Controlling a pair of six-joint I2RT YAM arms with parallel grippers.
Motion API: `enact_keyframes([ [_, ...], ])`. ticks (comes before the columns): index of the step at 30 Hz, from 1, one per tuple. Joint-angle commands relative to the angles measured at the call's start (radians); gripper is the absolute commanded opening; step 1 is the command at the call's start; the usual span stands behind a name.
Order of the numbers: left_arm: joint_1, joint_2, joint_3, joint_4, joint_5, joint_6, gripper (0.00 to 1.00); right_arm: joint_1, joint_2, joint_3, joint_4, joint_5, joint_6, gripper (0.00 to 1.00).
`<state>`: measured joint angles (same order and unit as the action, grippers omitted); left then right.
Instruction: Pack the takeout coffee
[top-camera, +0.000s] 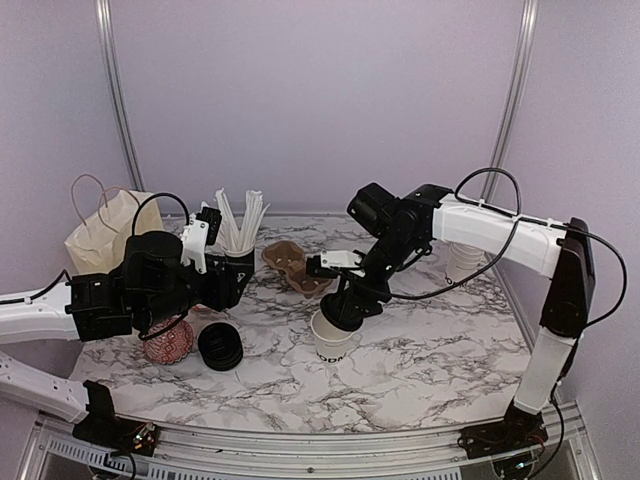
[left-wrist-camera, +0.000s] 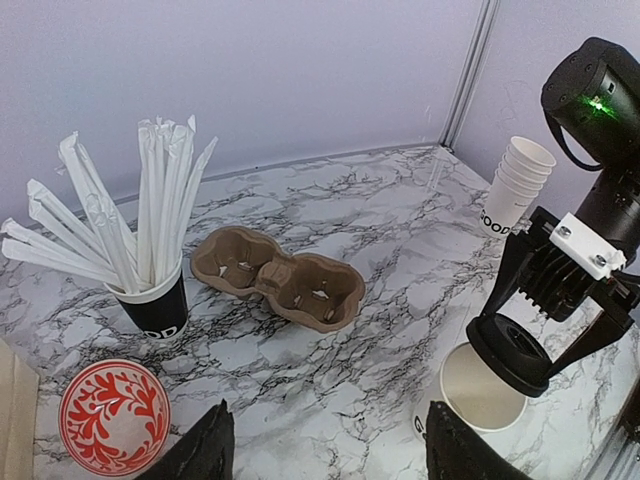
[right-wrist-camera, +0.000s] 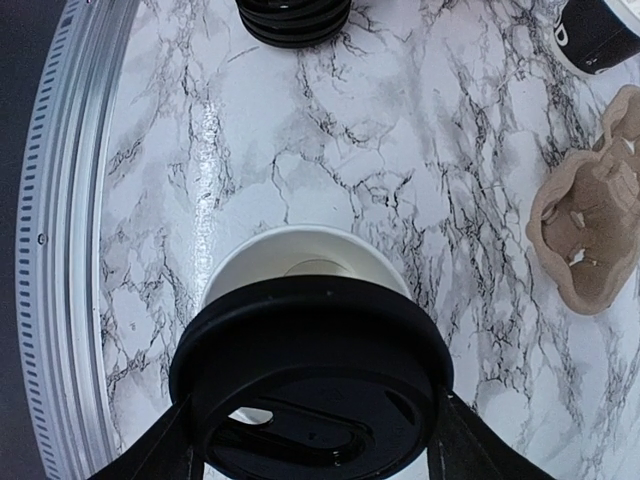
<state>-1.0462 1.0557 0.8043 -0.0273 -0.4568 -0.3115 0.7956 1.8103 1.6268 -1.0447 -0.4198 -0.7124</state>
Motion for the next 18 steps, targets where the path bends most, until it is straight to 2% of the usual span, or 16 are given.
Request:
enact_keyframes([
  [1, 0.002, -0.016, -0.007, 0.017, -0.02, -0.003, 0.66, 0.022, 0.015, 0.052, -0.024, -0.007, -0.014, 0.63],
  [18, 0.002, -0.021, -0.02, 0.018, -0.022, 0.001, 0.67, 0.048, 0.049, 0.077, -0.03, 0.017, -0.009, 0.63],
])
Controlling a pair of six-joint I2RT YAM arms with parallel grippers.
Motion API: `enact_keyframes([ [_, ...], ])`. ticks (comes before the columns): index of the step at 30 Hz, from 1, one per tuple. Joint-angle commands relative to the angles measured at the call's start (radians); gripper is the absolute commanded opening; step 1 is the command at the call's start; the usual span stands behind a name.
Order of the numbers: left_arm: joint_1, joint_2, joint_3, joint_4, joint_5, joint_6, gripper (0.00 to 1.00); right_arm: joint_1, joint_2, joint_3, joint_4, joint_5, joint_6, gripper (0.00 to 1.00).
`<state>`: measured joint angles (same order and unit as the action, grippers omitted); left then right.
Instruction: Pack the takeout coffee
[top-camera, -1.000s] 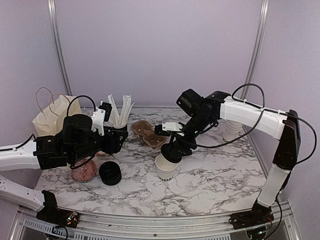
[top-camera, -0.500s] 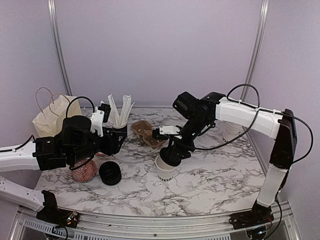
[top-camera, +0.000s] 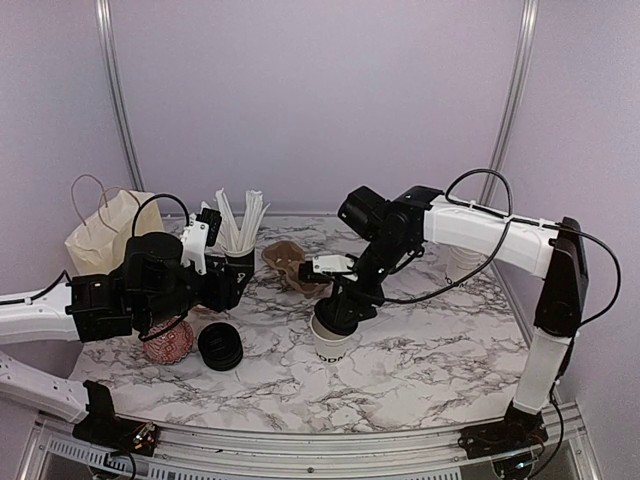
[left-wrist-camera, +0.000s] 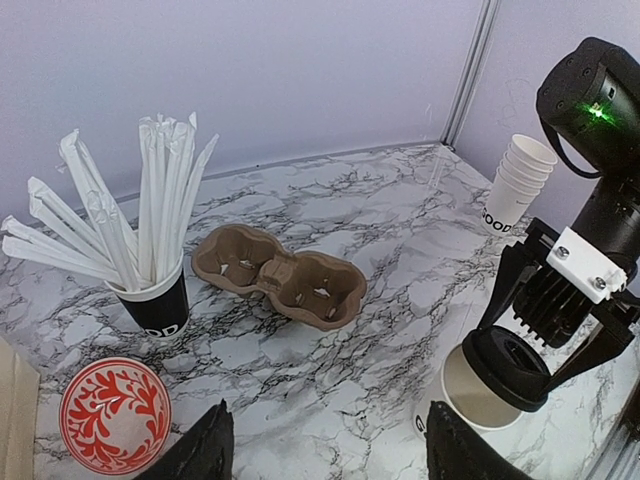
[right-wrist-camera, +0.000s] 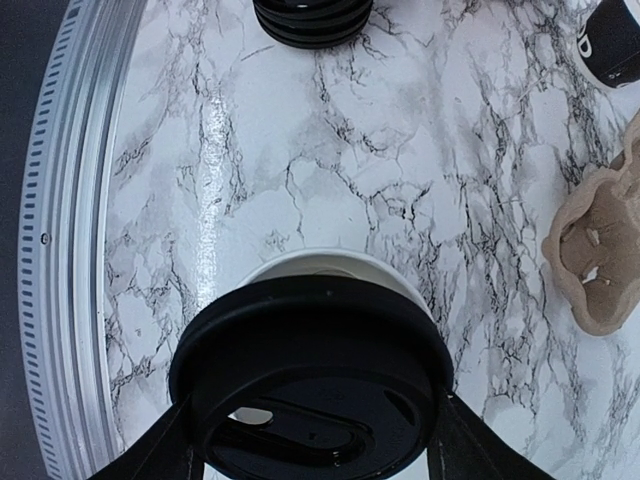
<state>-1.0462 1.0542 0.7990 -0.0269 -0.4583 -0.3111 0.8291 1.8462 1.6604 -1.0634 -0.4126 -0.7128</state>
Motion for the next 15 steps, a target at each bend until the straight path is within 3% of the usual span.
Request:
enact_keyframes([
  [1, 0.002, -0.019, -0.014, 0.017, -0.02, 0.001, 0.67, 0.015, 0.014, 0.044, -0.011, 0.011, -0.007, 0.63],
  [15, 0.002, -0.017, -0.02, 0.018, -0.021, 0.001, 0.67, 0.05, 0.036, 0.077, -0.019, 0.087, 0.027, 0.64],
])
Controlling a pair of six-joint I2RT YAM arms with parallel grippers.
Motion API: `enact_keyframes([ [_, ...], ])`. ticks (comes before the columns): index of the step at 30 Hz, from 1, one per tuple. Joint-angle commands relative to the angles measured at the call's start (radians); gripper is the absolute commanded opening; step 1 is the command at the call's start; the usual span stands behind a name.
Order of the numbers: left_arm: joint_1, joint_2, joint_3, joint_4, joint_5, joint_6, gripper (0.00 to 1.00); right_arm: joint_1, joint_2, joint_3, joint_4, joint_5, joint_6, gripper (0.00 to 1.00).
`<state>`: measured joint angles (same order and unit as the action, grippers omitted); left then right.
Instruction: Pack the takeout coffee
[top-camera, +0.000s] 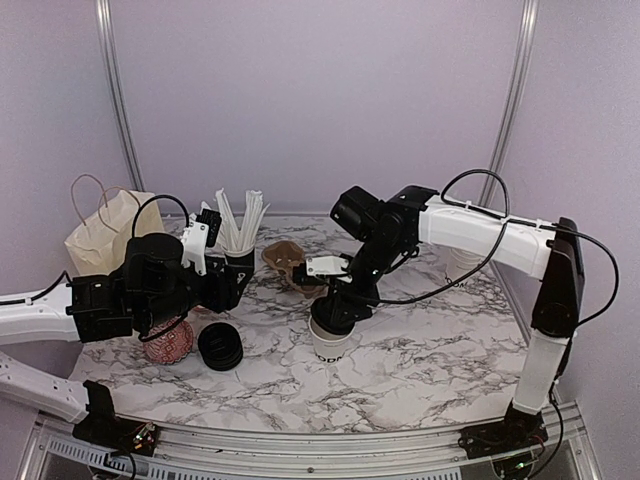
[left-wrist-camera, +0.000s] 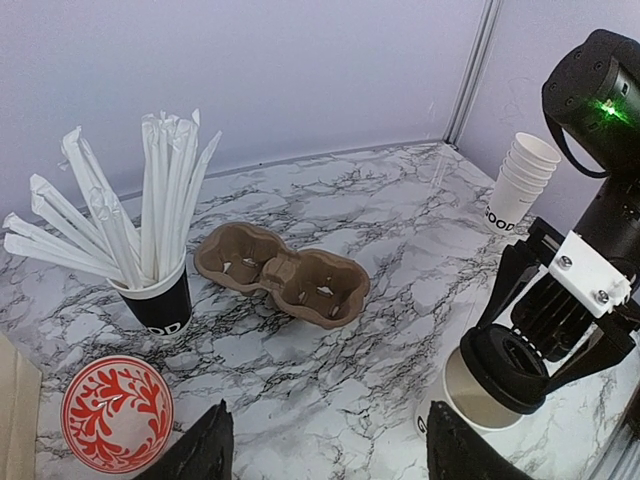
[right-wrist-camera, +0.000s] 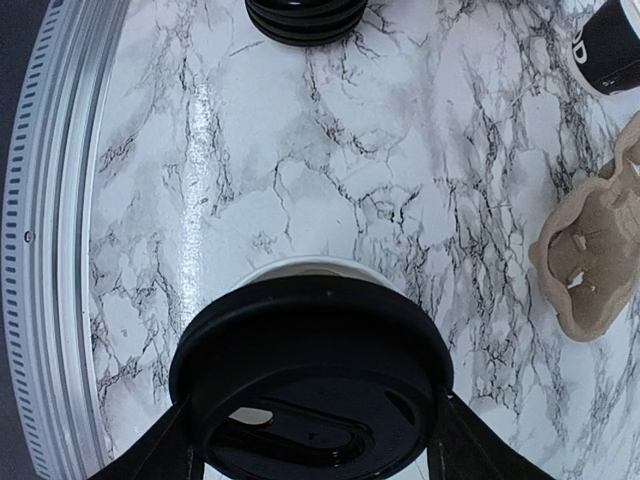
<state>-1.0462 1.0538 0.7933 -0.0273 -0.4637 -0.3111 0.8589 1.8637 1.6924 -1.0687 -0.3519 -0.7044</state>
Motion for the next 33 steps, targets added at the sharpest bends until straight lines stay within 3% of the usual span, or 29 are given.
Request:
enact_keyframes([
  [1, 0.002, -0.016, -0.015, 0.018, -0.015, 0.001, 0.67, 0.024, 0.021, 0.047, -0.014, 0.028, 0.02, 0.64],
  [20, 0.002, -0.039, -0.026, 0.018, -0.023, -0.003, 0.67, 0.041, 0.032, 0.142, -0.089, 0.098, 0.022, 0.64],
  [33, 0.002, -0.039, -0.025, 0.018, -0.027, 0.003, 0.67, 0.041, 0.026, 0.091, -0.107, 0.14, -0.001, 0.65],
])
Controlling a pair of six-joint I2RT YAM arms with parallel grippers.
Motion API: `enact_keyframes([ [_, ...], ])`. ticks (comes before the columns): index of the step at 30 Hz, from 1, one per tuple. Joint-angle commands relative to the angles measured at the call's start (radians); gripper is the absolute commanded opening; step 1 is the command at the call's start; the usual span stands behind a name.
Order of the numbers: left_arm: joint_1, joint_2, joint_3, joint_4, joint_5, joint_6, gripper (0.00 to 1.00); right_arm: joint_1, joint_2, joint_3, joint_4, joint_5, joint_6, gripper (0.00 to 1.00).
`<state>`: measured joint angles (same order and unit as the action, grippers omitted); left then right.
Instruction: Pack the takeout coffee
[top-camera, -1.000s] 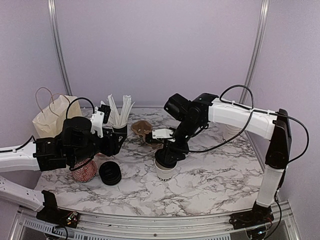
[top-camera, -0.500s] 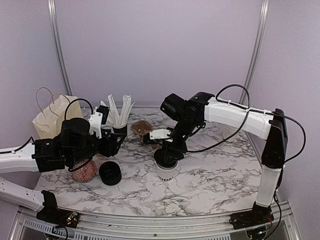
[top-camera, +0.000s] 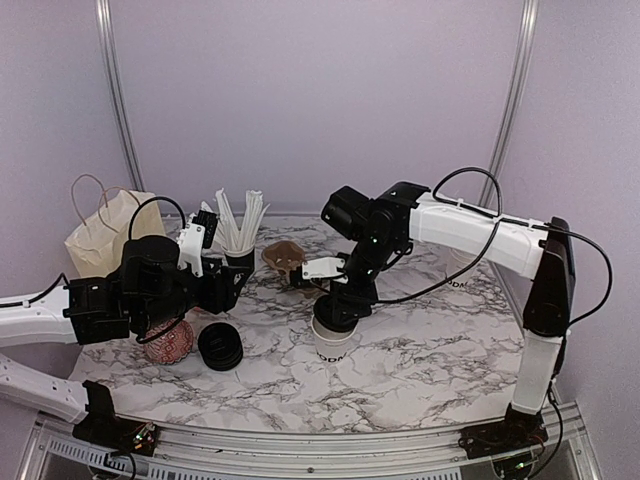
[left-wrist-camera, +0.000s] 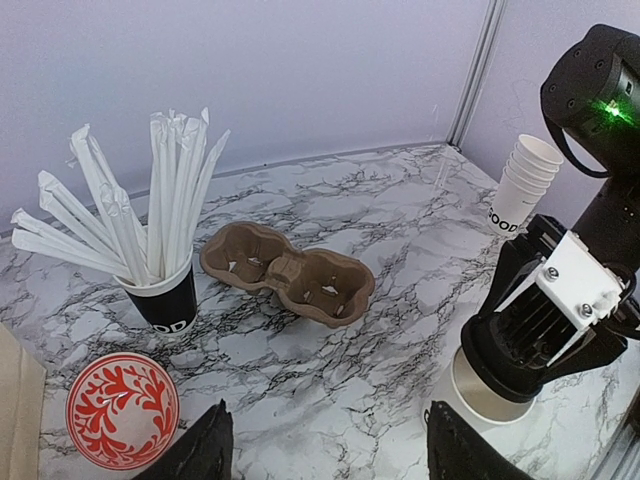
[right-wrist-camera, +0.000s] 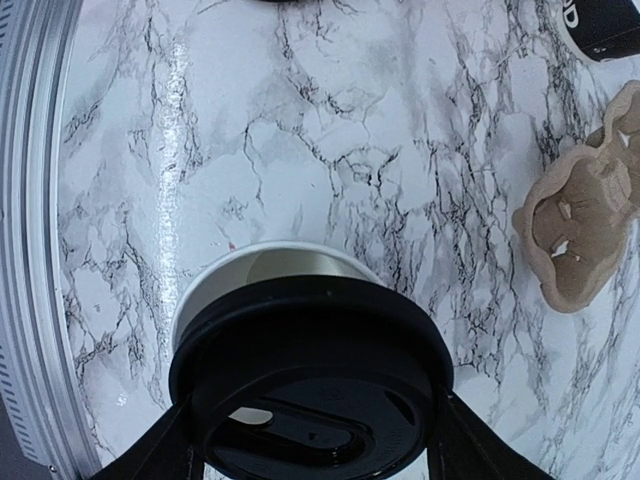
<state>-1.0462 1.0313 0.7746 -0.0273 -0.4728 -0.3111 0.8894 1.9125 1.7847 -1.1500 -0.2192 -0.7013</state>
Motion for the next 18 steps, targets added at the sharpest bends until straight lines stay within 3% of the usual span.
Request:
enact_keyframes([
  [1, 0.002, -0.016, -0.006, 0.017, -0.018, 0.002, 0.67, 0.011, -0.019, 0.001, -0.03, -0.001, -0.005, 0.65],
  [18, 0.002, -0.009, -0.013, 0.018, -0.021, 0.003, 0.67, 0.026, 0.027, 0.014, -0.043, -0.037, -0.003, 0.65],
])
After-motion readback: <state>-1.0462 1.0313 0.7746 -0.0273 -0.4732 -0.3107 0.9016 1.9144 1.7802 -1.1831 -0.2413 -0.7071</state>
